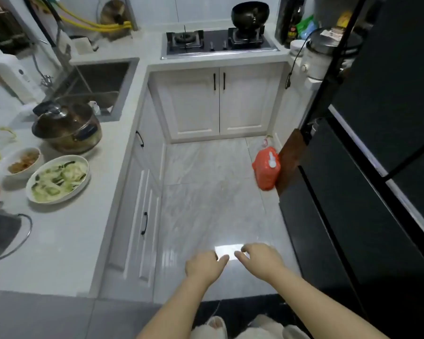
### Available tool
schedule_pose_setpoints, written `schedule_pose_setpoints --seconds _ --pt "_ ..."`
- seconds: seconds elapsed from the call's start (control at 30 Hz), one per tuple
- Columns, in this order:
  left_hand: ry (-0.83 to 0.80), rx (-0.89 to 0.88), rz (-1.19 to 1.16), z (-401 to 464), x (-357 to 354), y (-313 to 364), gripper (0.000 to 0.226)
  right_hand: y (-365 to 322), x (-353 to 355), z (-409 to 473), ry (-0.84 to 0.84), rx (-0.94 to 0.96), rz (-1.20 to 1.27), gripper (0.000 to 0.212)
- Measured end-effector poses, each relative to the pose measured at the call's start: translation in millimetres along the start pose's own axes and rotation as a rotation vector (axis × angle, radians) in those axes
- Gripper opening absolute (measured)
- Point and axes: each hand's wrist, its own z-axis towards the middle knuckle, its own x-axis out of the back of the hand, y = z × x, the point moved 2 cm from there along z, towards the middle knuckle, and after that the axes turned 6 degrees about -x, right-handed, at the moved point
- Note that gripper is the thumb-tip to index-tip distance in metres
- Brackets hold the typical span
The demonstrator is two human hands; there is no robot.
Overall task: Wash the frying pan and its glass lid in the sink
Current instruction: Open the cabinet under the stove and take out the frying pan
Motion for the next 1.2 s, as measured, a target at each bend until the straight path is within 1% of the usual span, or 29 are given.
schedule_pose_setpoints --seconds 0.1,0.2,0.27,0.37,0.5,0.67,0.87,1.2 --pt "-0.054 -0.011 0.053 10 1 -6 0.058 -5 -1 10 -0.018 -0.009 -0.013 0.051" --pt "-0.076 -0.007 0.046 20 5 -9 0.059 -2 0 22 -0.041 -0.024 -0.038 0.051" --pt "-0.075 0.011 0.050 30 8 -11 0.059 1 4 34 -0.045 -0.037 -0.043 0.051" --pt "-0.069 0.046 -0.004 47 18 -9 0.058 7 9 56 -0.068 -0.022 -0.051 0.050" --pt "-0.044 0.107 -0.072 73 34 4 0.054 15 22 89 -0.087 0.010 -0.041 0.051" --pt "-0.070 0.126 -0.033 116 52 36 0.058 35 50 133 -0.110 0.050 -0.070 0.053" --pt "-0.048 0.180 -0.063 157 74 74 0.058 52 88 187 -0.101 0.093 -0.094 0.052" --pt "-0.036 0.250 -0.102 210 121 86 0.054 42 137 250 -0.125 0.148 -0.118 0.050"
